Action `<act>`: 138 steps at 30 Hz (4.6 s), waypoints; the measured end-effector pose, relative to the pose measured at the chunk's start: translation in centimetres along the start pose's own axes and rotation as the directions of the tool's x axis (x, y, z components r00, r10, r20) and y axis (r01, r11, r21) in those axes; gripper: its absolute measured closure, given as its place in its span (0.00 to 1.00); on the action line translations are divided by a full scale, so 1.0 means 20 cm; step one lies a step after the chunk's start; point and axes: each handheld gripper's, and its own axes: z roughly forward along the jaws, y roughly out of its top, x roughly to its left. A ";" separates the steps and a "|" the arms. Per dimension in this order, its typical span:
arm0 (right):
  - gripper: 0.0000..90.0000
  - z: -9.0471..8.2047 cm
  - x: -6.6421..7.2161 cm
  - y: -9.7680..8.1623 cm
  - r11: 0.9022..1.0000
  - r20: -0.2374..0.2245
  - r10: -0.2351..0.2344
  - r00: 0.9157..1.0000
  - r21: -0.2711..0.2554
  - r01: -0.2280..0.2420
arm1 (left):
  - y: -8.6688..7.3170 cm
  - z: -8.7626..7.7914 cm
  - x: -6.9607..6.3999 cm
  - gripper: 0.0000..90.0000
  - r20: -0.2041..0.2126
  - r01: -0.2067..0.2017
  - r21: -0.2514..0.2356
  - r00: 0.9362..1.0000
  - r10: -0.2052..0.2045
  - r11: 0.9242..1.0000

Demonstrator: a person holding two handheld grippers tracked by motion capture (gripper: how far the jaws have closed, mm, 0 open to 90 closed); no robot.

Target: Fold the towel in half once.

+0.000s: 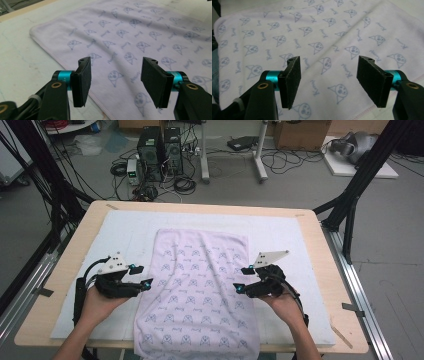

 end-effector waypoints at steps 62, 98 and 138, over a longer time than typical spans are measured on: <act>0.95 -0.12 -0.15 -0.01 0.998 0.058 0.051 0.997 -0.025 -0.049 | -0.06 -0.02 0.10 0.96 -0.041 -0.002 -0.023 0.999 0.001 1.000; 0.89 0.17 -0.22 -0.07 0.982 -0.009 0.120 0.993 0.147 -0.118 | -0.06 0.25 0.20 0.95 -0.015 0.068 0.135 0.998 -0.067 0.988; 0.99 0.15 -0.19 -0.04 0.989 -0.004 0.095 0.995 0.117 -0.094 | -0.03 0.20 0.17 0.95 -0.048 0.062 0.060 0.997 -0.059 0.996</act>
